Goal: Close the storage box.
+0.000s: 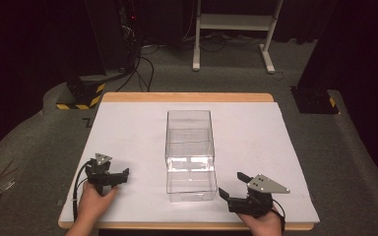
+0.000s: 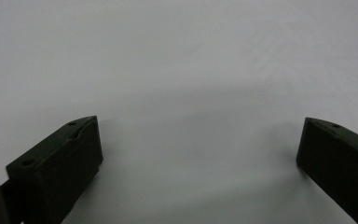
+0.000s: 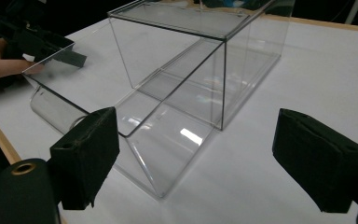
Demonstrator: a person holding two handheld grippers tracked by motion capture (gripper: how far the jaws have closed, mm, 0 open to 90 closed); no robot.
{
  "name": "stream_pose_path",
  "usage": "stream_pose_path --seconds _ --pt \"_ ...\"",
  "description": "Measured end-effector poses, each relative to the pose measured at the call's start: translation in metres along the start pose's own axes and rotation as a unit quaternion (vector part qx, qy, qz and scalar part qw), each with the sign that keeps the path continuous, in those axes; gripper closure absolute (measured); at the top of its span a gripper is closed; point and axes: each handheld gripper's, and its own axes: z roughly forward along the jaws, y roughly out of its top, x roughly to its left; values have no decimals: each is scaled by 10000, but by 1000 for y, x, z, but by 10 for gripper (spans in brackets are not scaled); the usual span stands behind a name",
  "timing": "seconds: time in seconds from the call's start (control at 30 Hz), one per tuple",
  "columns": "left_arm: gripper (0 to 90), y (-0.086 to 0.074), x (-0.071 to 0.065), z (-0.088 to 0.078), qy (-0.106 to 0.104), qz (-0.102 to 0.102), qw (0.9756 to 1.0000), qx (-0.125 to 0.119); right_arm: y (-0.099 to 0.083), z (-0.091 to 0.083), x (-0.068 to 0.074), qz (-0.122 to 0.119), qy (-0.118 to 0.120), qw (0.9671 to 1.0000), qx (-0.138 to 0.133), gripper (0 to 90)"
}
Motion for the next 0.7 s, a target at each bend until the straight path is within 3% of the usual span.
stream_pose_path --seconds 0.37,0.7 --pt "4 0 0 0 4 4 10000 -2 -4 14 19 -197 251 9994 145 148" --pt "5 0 0 0 10 17 10000 -3 -7 26 22 -203 261 9990 294 156"
